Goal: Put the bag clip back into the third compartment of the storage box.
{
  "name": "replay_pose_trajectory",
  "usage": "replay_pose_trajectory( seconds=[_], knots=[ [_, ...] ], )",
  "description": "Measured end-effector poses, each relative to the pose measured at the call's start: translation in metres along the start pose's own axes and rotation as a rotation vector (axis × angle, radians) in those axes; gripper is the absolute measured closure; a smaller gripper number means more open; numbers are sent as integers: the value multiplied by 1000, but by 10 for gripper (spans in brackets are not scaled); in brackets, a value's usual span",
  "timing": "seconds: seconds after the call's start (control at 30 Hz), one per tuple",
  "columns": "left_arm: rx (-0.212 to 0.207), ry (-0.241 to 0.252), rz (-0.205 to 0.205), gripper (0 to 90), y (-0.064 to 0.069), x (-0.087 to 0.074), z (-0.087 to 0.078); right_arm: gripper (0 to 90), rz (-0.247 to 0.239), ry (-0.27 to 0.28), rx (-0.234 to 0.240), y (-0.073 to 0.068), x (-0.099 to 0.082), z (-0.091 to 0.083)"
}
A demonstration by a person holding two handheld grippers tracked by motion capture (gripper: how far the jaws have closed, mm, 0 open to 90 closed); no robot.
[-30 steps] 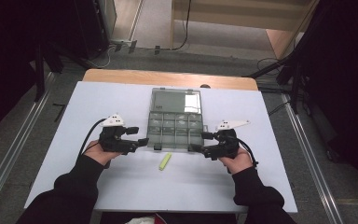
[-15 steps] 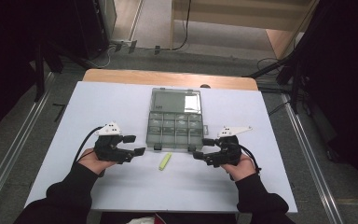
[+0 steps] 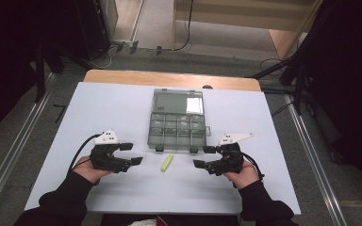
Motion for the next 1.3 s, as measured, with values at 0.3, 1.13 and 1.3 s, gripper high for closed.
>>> replay_pose_trajectory(
  seconds=[0.3,1.13,1.3],
  knots=[
    [10,-2,-7,279,1,-9,-7,241,-16,-17,25,-4,-1,4],
    [48,-2,-35,278,3,-27,-23,236,-95,-95,75,-16,14,33],
    [57,2,-44,278,4,-30,-26,221,-115,-115,103,-20,16,42]
  ],
)
Point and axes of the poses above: each handheld gripper's, and its own axes: z roughly forward along the jaws, x roughly out of its top, y roughly to its right, the point moved 2 cm from there along z, roughly forward along the jaws
